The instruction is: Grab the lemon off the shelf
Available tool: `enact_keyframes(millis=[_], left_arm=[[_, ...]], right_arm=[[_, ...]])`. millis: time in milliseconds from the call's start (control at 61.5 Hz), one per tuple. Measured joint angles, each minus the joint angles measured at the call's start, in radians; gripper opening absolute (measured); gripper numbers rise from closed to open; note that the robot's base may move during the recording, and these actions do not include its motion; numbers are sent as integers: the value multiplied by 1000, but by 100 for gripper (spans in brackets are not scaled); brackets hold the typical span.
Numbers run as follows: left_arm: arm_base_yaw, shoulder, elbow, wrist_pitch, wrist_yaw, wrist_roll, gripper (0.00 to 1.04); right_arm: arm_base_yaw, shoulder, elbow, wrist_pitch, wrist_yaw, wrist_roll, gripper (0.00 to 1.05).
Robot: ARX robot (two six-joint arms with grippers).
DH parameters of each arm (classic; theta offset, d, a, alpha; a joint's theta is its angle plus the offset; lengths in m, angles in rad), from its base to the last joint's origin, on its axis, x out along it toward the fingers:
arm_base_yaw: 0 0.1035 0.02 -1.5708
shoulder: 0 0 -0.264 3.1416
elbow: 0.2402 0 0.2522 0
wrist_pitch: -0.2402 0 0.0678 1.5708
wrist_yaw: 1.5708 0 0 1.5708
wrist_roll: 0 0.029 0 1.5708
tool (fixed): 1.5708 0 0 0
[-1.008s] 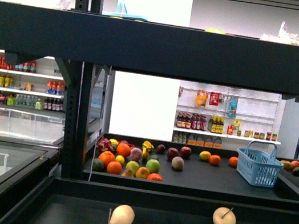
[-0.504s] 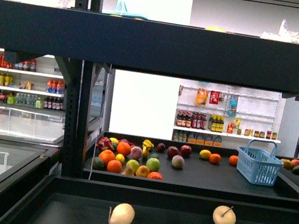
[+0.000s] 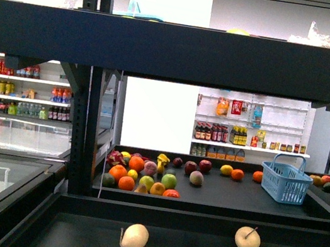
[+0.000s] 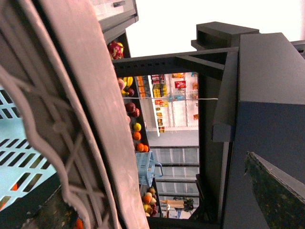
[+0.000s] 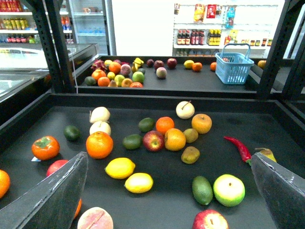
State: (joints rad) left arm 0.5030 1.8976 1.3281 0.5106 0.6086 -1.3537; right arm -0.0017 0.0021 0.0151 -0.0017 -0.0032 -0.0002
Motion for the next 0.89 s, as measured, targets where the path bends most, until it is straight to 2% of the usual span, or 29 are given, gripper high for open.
enact_keyframes(millis=[211,260,471,553,618,683,894], left_arm=[[-1,37,37,-8,-4,10,96],[-2,37,42,-16,-6,22,83],[-5,38,42,-21,-6,43,46],[-6,38,42,-21,-3,56,27],[-13,38,40,-21,12,39,16],[-24,32,39,-22,21,96,12],[-54,-29,13,-59,57,193,11]], right_arm=[[0,0,0,0,0,0,102],[0,0,0,0,0,0,102],[0,0,0,0,0,0,102],[0,0,0,0,0,0,102],[0,0,0,0,0,0,102],[0,0,0,0,0,0,102],[0,0,0,0,0,0,102]])
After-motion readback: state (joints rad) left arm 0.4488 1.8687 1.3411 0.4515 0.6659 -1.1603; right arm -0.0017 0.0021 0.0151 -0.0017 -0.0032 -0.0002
